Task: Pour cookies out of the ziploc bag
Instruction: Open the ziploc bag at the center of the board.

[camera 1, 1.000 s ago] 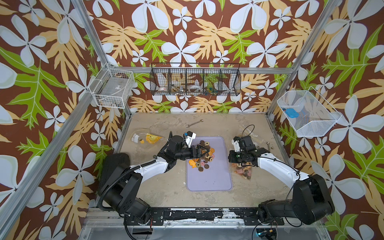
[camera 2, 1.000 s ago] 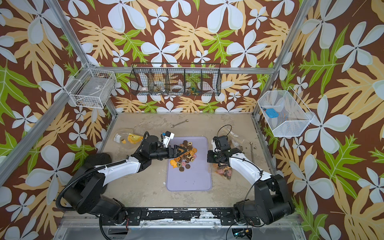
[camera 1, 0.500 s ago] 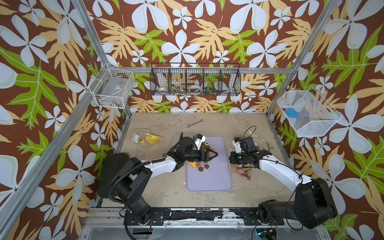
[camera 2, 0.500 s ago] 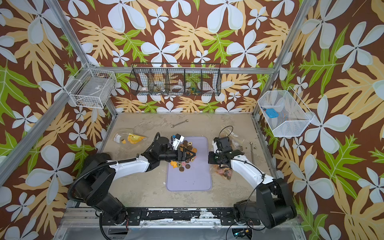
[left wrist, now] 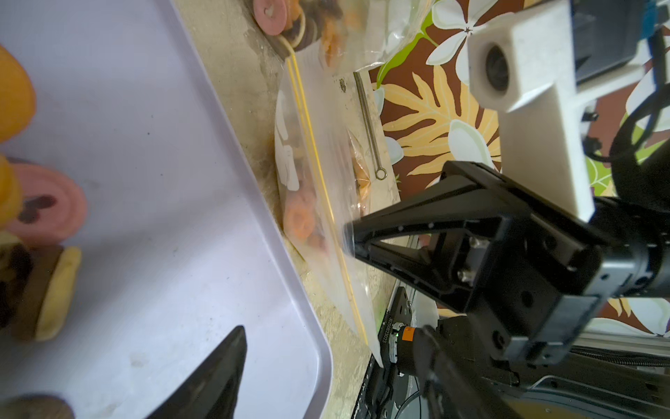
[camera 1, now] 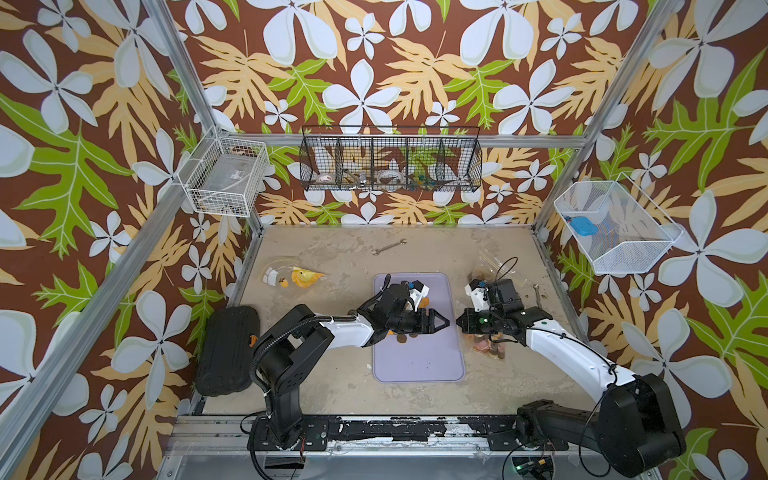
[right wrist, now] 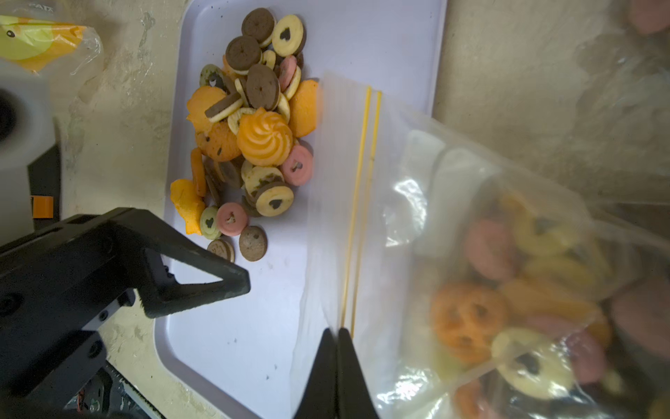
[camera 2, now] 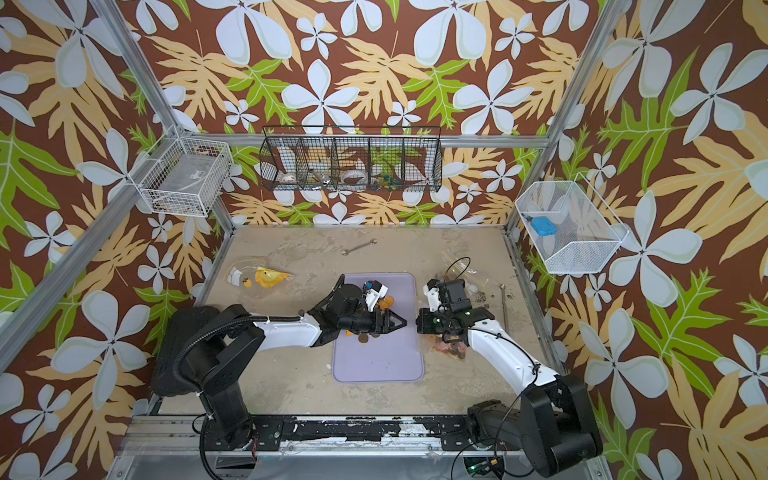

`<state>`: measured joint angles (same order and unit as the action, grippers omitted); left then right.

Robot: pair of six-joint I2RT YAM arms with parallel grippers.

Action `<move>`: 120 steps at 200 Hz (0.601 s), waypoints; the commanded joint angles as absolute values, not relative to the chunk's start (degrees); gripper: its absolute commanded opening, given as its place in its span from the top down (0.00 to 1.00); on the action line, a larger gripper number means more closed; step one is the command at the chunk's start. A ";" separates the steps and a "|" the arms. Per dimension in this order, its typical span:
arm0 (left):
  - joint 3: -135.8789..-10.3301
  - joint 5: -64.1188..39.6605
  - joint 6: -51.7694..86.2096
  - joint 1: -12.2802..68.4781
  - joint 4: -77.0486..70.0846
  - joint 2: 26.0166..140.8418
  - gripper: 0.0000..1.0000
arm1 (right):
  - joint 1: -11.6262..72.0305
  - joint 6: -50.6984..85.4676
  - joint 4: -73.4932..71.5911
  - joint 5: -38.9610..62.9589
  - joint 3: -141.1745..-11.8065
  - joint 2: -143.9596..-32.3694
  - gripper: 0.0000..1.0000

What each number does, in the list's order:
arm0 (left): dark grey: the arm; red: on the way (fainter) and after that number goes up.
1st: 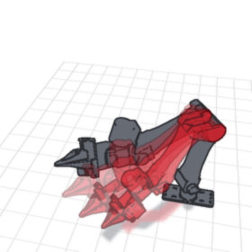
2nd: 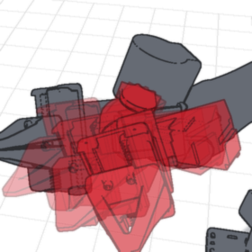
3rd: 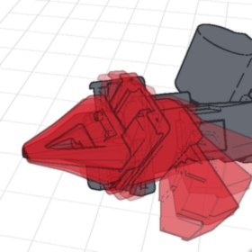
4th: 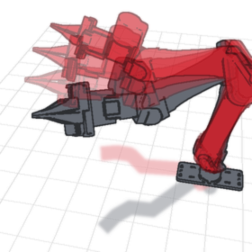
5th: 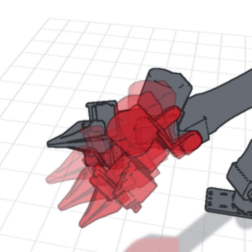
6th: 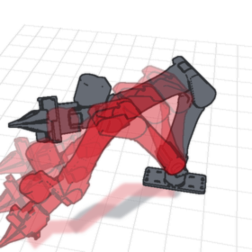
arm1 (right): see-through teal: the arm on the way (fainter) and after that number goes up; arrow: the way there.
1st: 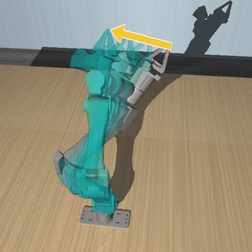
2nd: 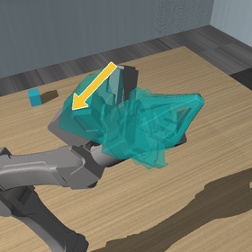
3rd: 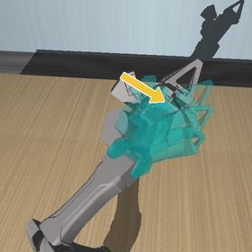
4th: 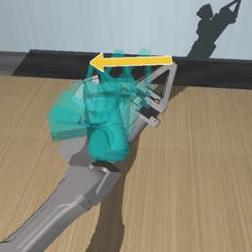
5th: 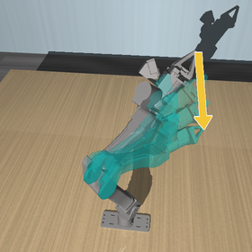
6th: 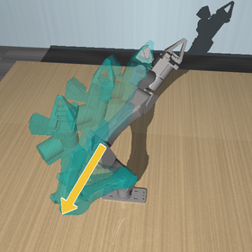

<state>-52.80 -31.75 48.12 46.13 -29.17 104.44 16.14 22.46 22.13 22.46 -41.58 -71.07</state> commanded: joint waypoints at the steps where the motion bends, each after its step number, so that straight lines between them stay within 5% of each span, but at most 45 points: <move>1: -53.26 -32.53 49.16 46.86 -32.25 105.18 0.28 | 16.17 21.98 22.87 24.49 -40.82 -70.04 1.00; 120: -55.82 -33.31 50.00 49.57 -32.64 109.13 0.48 | 16.17 22.31 24.95 27.06 -38.63 -66.26 1.00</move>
